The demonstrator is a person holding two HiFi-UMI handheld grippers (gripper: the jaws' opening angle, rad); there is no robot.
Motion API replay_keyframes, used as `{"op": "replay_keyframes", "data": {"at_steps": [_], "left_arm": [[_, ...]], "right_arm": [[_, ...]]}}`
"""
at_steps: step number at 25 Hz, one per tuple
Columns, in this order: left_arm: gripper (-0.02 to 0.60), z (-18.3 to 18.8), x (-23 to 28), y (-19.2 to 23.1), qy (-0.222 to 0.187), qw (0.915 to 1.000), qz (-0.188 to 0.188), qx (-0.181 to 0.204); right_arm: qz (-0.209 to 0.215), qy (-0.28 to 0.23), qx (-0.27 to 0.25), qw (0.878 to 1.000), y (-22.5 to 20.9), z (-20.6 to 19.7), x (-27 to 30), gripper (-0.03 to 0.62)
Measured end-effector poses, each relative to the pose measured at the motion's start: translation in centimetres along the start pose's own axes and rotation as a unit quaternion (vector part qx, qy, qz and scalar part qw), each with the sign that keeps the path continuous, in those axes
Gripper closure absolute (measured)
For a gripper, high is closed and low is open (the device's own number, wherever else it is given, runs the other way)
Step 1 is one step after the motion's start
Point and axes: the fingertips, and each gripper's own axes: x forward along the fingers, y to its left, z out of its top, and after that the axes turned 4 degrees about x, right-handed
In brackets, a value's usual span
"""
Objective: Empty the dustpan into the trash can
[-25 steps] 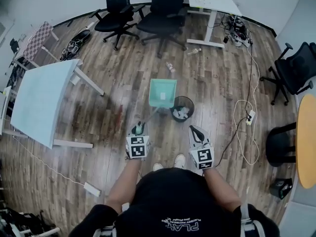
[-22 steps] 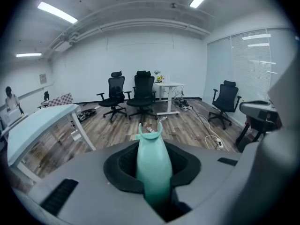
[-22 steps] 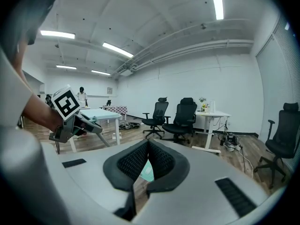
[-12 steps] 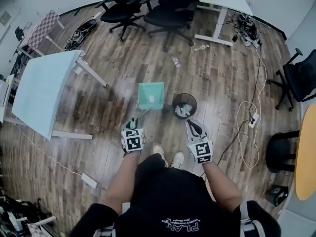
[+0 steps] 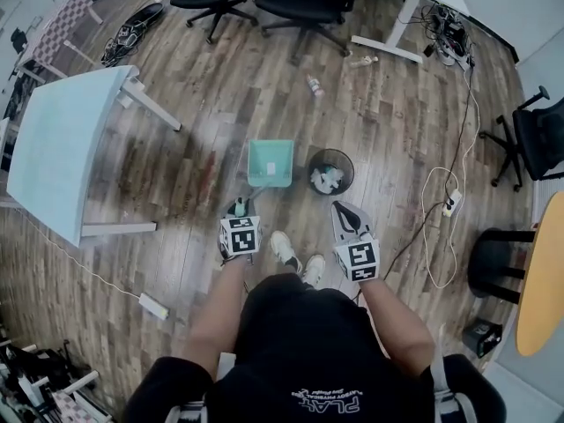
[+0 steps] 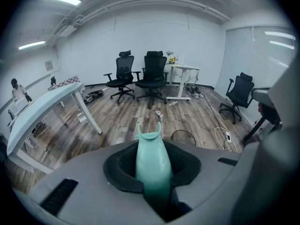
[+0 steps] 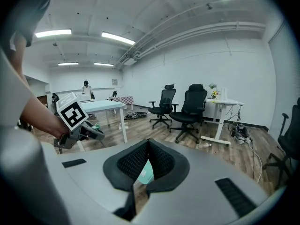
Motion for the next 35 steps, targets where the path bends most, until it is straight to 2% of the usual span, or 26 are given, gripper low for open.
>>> {"op": "replay_keyframes", "data": {"at_steps": [7,13,19,29,35], "left_arm": [[0.483,-0.9,4.4,1.1,0.034,0.9991,-0.025,0.001],[0.483,-2.2,7.9,2.5,0.059,0.9977,-0.034,0.001],[0.483,-3.7,11.7,4.6,0.084,0.9957,-0.037,-0.005],[0.483,-4.4,15.6,3.6,0.115,0.992,-0.053,0.002],[0.472,-5.0,15.9,2.5,0.122,0.9894,-0.077,-0.019]], "right_arm": [[-0.004,0.022,0.006,1.0,-0.1,-0.9,4.0,0.571],[-0.008,0.025,0.038,0.999,-0.2,-2.4,6.7,0.571],[-0.02,0.027,0.044,0.998,-0.1,-2.5,8.2,0.571],[-0.038,0.048,0.056,0.997,-0.9,-4.7,8.5,0.571],[-0.039,0.049,0.055,0.996,-0.8,-5.3,8.9,0.571]]}}
